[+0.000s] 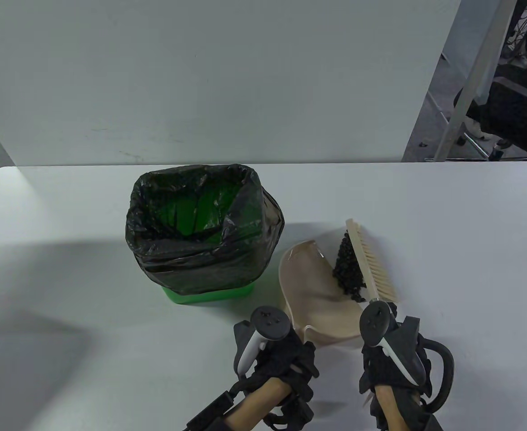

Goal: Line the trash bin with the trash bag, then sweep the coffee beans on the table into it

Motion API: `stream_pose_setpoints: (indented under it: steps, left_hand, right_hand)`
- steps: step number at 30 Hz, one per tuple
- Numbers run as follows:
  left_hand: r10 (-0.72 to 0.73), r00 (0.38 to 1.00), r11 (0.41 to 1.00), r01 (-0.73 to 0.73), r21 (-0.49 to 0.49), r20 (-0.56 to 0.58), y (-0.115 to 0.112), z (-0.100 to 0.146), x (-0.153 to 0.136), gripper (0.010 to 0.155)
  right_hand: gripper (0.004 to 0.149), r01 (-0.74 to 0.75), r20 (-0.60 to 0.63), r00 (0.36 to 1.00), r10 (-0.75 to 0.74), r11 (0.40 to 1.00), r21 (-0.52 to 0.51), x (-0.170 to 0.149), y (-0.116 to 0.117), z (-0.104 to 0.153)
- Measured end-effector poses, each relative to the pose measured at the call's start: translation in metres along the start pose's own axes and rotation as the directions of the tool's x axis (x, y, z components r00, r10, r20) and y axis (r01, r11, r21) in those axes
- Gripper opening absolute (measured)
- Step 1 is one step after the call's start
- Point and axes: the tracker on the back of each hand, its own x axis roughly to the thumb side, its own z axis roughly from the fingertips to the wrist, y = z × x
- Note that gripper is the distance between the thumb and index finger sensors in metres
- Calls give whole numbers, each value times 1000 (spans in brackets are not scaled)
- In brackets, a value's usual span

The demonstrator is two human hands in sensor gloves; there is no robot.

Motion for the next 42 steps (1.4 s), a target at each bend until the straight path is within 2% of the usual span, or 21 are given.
stream_pose_setpoints:
  steps: [8,12,16,20,23,25,27,28,29,30,31,34,38,42]
  left_hand:
    - [12,1000,1000,-12,-3,8,1,-1,-1,85]
    - [34,999,999,-34,-5,10,3,-2,-4,85]
    - [46,999,999,-46,-9,9,4,-4,-7,85]
    - [45,999,999,-45,-5,10,5,-5,-9,85]
    - [38,999,999,-38,9,13,6,-5,-9,85]
    - [38,999,999,-39,15,12,7,-5,-10,85]
    - [32,999,999,-32,20,9,7,-5,-10,85]
    - [29,1000,999,-29,21,8,7,-6,-10,85]
    - [22,1000,1000,-22,21,7,6,-6,-10,85]
    - [19,1000,1000,-19,21,5,6,-6,-10,85]
    - [12,1000,1000,-12,20,4,7,-7,-10,85]
    - [6,1000,1000,-6,25,4,8,-8,-12,85]
    - [31,1000,999,-31,34,-3,11,-9,-17,85]
    - [-16,999,997,18,71,-41,14,-14,-25,86]
  right_hand:
    - [58,216,101,970,-220,975,45,-10,-8,12]
    - [58,396,141,904,-403,915,80,-26,-13,9]
    - [57,503,151,849,-507,862,64,-42,-15,6]
    - [57,506,122,858,-498,861,-45,-50,-17,6]
    - [56,368,24,929,-370,915,-166,-52,-18,7]
    - [56,248,-49,964,-261,952,-179,-50,-17,7]
    - [56,158,-82,982,-168,981,-115,-48,-15,5]
    - [56,160,-77,983,-167,983,-91,-49,-14,4]
    - [56,250,-23,968,-252,967,-48,-50,-12,5]
    - [56,276,-3,961,-277,960,-33,-50,-12,5]
    - [56,350,48,935,-351,937,21,-50,-12,6]
    - [56,470,123,872,-474,880,63,-51,-13,7]
    - [56,531,140,836,-531,846,40,-54,-13,4]
    - [56,546,109,835,-539,836,-52,-61,-10,-1]
